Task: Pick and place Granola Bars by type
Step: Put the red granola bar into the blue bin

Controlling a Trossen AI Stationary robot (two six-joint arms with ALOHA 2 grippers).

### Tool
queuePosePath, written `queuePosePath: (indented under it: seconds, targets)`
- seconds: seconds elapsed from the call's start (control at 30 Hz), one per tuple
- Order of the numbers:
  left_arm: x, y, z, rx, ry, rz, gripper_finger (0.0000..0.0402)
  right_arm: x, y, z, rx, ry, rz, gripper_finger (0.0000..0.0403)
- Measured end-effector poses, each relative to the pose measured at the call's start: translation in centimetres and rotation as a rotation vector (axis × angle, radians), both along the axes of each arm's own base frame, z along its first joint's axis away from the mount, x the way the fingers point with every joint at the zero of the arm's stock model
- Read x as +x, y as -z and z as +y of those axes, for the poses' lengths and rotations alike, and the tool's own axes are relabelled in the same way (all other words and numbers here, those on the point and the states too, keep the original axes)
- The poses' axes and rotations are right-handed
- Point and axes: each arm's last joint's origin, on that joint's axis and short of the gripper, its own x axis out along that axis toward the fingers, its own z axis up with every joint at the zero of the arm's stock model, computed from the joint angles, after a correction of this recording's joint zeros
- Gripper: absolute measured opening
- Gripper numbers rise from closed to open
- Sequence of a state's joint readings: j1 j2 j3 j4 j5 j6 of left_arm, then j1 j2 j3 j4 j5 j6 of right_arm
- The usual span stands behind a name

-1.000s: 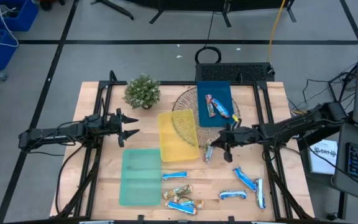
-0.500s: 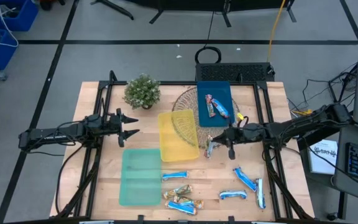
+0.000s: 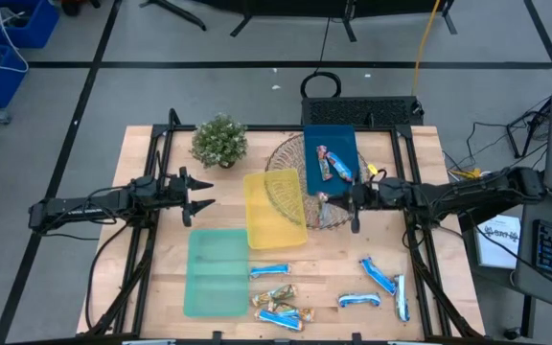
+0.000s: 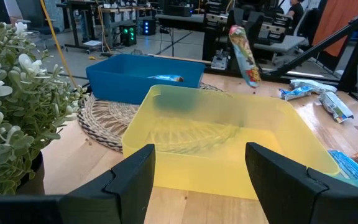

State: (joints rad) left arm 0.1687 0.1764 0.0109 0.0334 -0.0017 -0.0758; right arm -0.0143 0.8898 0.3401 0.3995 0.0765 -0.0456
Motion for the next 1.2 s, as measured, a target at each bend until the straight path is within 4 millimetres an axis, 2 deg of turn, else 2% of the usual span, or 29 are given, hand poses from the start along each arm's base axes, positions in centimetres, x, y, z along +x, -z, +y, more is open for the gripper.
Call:
queuePosePath:
  seconds: [0.5,0.73,1.2]
  targets:
    - [0.0,0.0,0.0,0.000,0.000,0.000,0.0255,0.0,-0.8,-2.0,-0.075,0.102,-0.074,0.0000]
    - [0.0,0.0,0.0,0.000,0.000,0.000,0.0255,-0.2,-1.1,-3.4,-0.143,0.231,-0.084,0.0000]
    - [0.0,0.0,0.0,0.000,0.000,0.000,0.0255,-1.0,-1.4,-6.1,-0.157,0.385,-0.108,0.0000]
